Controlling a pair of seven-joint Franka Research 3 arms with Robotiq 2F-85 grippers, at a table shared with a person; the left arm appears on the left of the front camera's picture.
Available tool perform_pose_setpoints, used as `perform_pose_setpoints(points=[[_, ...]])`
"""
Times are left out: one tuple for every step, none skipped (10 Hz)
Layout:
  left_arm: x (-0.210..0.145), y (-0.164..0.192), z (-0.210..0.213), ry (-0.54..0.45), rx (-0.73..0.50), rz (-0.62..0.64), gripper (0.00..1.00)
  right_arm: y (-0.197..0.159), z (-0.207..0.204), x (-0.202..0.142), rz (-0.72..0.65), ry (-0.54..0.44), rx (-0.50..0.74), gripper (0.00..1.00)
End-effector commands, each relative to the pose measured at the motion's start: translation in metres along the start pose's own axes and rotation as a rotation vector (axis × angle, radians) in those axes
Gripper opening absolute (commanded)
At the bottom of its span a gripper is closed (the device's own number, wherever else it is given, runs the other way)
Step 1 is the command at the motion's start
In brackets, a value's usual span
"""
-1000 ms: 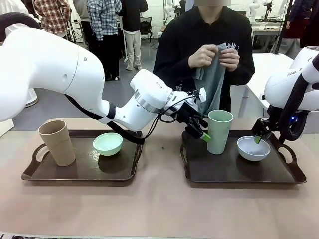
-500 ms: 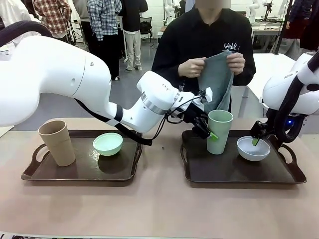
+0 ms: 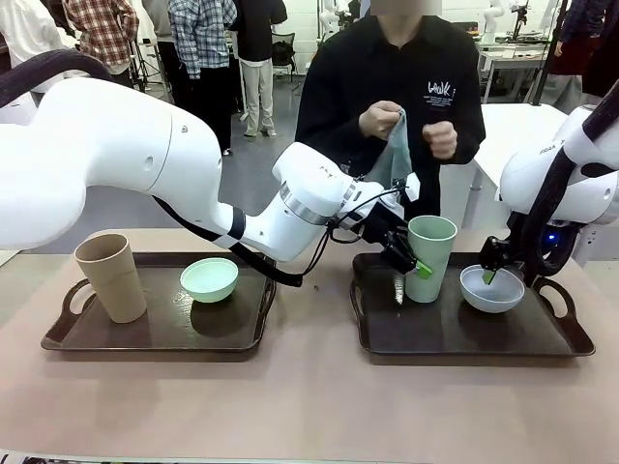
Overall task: Set up a tray with a mat and arrange the tableware.
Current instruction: Pick up the Picnic Bowl and Reusable plastic cup from the Handle tray in front of the human's position and hold them in the air.
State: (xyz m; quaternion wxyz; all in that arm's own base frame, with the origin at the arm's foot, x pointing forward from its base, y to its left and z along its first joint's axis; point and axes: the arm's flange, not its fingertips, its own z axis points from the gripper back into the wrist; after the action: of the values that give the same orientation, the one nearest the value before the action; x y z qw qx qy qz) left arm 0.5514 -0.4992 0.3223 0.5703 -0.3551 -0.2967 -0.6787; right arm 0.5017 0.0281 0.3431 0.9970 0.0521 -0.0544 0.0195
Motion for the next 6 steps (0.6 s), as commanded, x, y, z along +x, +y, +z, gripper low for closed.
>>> perform_pose_setpoints(points=[[0.003,0.007,0.005,-0.013,-0.009,0.019,0.42,-0.001,-0.004,0.005,0.006,-0.02,0.009,0.19],[0.003,0.006,0.008,-0.01,0.0,0.023,0.0,-0.001,-0.003,0.004,0.002,-0.02,0.001,0.0],[0.002,0.003,0.011,-0.01,0.013,0.025,0.38,-0.001,-0.001,-0.001,-0.029,-0.005,-0.052,0.0],[0.0,0.002,0.014,-0.009,0.021,0.031,0.0,-0.002,0.003,-0.008,-0.041,-0.014,-0.104,0.0],[-0.002,0.001,0.017,-0.01,0.026,0.042,0.0,-0.004,0.009,-0.013,-0.044,-0.025,-0.129,0.04],[-0.003,0.0,0.019,-0.012,0.034,0.046,0.0,-0.006,0.013,-0.016,-0.034,-0.035,-0.129,0.0]])
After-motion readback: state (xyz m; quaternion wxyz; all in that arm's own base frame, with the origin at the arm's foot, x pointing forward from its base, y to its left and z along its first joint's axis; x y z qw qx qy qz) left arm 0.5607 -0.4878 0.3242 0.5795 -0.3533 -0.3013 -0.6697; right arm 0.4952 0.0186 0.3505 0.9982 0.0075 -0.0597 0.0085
